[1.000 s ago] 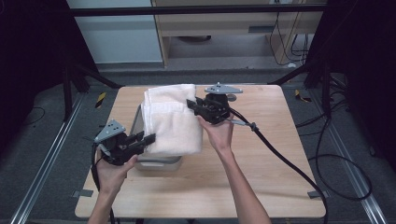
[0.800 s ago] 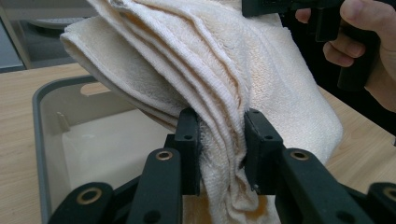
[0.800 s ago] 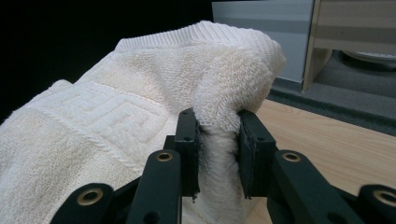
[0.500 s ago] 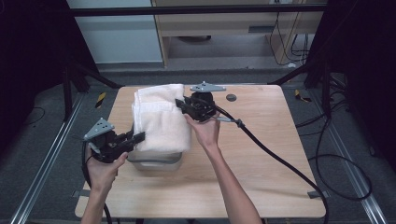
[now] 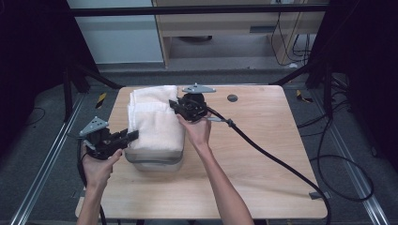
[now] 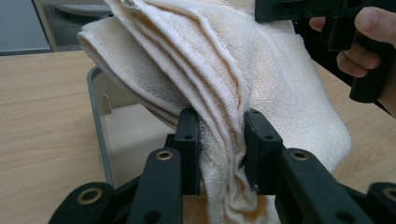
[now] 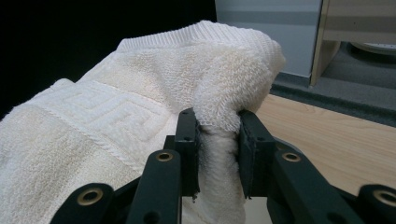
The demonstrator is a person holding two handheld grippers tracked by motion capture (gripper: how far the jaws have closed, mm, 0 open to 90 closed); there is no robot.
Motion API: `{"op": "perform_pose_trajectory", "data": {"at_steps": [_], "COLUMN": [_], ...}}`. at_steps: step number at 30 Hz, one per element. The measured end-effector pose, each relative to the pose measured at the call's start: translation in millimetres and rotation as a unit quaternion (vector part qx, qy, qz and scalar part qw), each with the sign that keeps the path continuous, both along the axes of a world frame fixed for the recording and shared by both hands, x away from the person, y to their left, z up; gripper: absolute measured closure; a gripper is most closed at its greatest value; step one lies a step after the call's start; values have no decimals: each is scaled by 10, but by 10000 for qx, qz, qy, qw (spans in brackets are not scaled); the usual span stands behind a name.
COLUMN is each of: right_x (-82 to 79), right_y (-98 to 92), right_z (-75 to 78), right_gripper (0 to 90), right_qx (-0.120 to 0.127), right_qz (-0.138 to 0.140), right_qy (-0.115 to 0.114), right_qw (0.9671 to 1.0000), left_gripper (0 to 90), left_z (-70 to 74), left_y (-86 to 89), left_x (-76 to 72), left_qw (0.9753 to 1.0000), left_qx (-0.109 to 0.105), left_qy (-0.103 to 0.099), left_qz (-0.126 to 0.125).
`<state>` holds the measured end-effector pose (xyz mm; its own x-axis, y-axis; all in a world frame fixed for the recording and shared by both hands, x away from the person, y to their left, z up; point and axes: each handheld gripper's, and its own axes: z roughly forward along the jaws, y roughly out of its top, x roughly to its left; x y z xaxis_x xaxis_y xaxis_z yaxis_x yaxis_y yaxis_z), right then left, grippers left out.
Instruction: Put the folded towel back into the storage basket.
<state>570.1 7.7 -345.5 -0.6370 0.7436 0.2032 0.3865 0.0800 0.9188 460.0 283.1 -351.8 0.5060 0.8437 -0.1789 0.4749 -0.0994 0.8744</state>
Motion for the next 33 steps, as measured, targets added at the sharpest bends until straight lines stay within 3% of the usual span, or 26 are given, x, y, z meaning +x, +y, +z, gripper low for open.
{"op": "perform_pose_trajectory", "data": {"at_steps": [12, 33], "right_x": [128, 220], "right_y": [128, 206], "right_z": [-230, -566], "right_gripper": [723, 717], "right_qx": [-124, -546], "right_qz": [-50, -209], "right_qy": [186, 500], "right_qw": [9997, 9970], "left_gripper": [692, 692], "left_z": [-173, -485], "left_y": [75, 9], "left_x": [131, 283], "left_qw": [9996, 9973], "left_qx": [98, 412], "left_qy": [256, 593], "left_qz": [82, 147]}}
